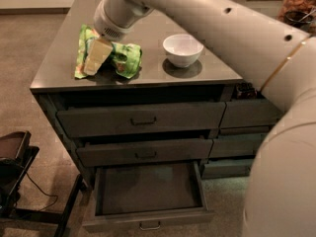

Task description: Place green rice chip bag into bottom drawer

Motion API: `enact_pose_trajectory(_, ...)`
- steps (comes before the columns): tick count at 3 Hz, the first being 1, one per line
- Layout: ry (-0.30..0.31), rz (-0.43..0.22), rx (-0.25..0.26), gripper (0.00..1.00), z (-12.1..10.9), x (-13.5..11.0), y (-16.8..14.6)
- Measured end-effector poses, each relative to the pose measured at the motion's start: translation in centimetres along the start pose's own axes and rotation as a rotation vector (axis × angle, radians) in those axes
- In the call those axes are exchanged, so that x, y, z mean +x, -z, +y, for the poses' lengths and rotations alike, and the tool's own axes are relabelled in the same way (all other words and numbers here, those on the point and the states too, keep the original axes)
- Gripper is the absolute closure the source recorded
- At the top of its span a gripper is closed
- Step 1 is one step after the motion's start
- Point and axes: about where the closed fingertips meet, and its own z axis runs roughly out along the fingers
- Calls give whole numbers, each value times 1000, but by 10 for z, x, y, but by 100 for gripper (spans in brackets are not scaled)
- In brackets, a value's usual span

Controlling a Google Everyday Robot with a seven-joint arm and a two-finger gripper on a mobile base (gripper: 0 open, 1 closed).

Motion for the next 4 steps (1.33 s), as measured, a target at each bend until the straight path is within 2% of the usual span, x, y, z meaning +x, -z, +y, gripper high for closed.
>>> enact_pose_trajectory(3,-48,58,68,0,-16,44,-49)
enact_pose_trajectory(4,-43,73,76,18,-22,54,-62)
